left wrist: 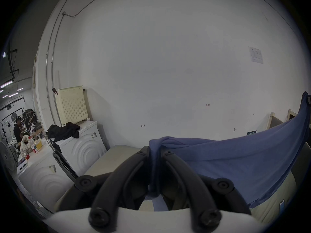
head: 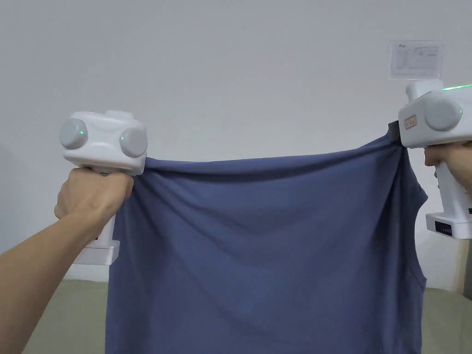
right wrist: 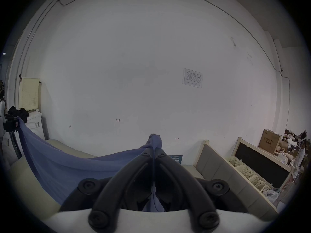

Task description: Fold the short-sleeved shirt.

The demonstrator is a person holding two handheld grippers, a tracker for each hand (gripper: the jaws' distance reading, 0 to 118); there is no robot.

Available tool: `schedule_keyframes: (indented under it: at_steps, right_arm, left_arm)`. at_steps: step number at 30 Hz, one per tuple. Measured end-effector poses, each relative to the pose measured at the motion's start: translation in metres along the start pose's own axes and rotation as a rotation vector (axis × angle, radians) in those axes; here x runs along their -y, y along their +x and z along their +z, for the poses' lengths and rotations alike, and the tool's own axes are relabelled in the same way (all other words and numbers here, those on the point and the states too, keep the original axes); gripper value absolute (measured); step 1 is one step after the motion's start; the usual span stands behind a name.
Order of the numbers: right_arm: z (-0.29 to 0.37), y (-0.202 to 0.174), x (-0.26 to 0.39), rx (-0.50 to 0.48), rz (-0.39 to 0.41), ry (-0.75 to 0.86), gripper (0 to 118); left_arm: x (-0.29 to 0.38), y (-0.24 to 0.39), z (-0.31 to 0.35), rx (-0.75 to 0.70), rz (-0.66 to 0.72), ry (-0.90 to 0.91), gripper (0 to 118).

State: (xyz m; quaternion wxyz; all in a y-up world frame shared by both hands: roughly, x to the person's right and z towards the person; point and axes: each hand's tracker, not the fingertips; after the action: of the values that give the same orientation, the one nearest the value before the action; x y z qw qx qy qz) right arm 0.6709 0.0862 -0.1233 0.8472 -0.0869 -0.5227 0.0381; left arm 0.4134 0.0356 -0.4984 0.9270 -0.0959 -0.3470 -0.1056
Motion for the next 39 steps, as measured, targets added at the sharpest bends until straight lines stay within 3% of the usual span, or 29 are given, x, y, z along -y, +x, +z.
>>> schedule_keyframes:
  at_steps: [5, 11, 21, 25, 29, 37, 39]
  right_arm:
    - [-0.035, -0.007, 0.010, -0.006, -0.039, 0.002, 4]
    - [-0.075, -0.023, 0.055, -0.015, -0.014, -0.052, 4]
    - [-0.077, -0.030, 0.222, -0.110, -0.036, -0.261, 4]
    - [-0.022, -0.024, 0.296, -0.147, -0.066, -0.324, 4]
    - [0.049, -0.019, 0.356, -0.191, 0.006, -0.446, 4]
    - [0.199, -0.004, 0.443, -0.205, -0.071, -0.542, 4]
    - [0.231, -0.003, 0.456, -0.210, -0.058, -0.557, 4]
  left_arm:
    - [0.013, 0.014, -0.039, -0.018, 0.012, -0.015, 12]
    - [0.056, 0.027, -0.093, -0.019, 0.033, -0.073, 12]
    - [0.199, 0.039, -0.124, 0.055, -0.024, -0.226, 12]
    - [0.266, 0.028, -0.100, 0.098, -0.058, -0.323, 12]
    - [0.320, 0.008, -0.048, 0.141, -0.080, -0.402, 12]
    - [0.403, -0.034, 0.079, 0.212, -0.061, -0.517, 12]
    - [0.419, -0.046, 0.104, 0.222, -0.045, -0.531, 12]
